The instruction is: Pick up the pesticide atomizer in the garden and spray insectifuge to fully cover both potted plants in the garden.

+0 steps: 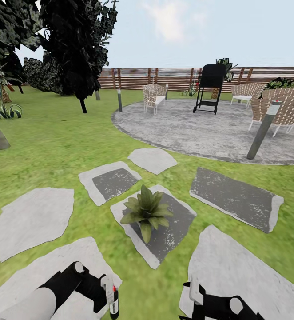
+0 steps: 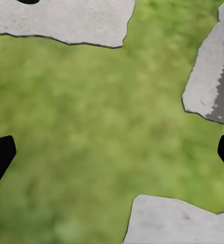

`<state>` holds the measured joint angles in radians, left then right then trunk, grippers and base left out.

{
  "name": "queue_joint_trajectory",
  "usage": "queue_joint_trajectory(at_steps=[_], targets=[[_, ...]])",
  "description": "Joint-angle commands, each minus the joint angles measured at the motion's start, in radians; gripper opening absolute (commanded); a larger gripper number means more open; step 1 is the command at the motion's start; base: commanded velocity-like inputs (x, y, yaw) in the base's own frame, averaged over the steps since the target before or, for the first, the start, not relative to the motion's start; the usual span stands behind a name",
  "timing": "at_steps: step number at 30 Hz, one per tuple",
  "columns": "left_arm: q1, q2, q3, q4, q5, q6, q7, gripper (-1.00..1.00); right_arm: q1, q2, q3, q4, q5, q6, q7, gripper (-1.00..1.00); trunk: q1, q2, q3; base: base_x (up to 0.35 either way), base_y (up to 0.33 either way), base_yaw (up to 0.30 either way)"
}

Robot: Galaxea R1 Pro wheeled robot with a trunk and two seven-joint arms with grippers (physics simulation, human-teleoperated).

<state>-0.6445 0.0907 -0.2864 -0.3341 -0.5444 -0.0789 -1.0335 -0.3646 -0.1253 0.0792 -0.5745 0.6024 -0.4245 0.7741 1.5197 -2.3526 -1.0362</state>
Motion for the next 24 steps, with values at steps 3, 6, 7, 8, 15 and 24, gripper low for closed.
queue_joint_trajectory(at_steps=[3, 6, 7, 8, 15, 24], targets=[[0.000, -0.008, 0.000, -0.002, -0.019, -0.004, -0.005, -1.00, -0.002, 0.014, 0.003, -0.006, 0.006, -0.005, -0.001, 1.00, 0.000, 0.000, -0.001, 0.000, 0.000, 0.000], [0.000, -0.012, 0.001, -0.002, -0.048, -0.003, -0.006, -1.00, -0.003, 0.034, 0.005, -0.007, 0.006, -0.005, 0.014, 1.00, 0.000, 0.000, -0.001, 0.000, 0.000, 0.000], [-0.001, -0.013, 0.001, -0.002, -0.056, -0.002, -0.006, -1.00, -0.003, 0.040, 0.005, -0.009, 0.006, -0.005, 0.028, 1.00, 0.000, 0.000, -0.001, 0.000, 0.000, 0.000], [-0.001, -0.014, 0.002, -0.002, -0.062, -0.002, -0.006, -1.00, -0.003, 0.045, 0.005, -0.013, 0.006, -0.005, 0.047, 1.00, 0.000, 0.000, -0.001, 0.000, 0.000, 0.000], [-0.001, -0.023, 0.001, -0.002, -0.074, -0.002, -0.007, -1.00, -0.008, 0.057, 0.004, -0.039, 0.007, -0.005, 0.117, 1.00, 0.000, 0.000, -0.001, 0.000, 0.000, 0.000], [-0.001, -0.068, 0.001, -0.002, -0.142, -0.001, -0.007, -1.00, -0.010, 0.059, 0.005, -0.041, 0.006, -0.005, 0.122, -1.00, 0.000, 0.000, -0.001, 0.000, 0.000, 0.000]])
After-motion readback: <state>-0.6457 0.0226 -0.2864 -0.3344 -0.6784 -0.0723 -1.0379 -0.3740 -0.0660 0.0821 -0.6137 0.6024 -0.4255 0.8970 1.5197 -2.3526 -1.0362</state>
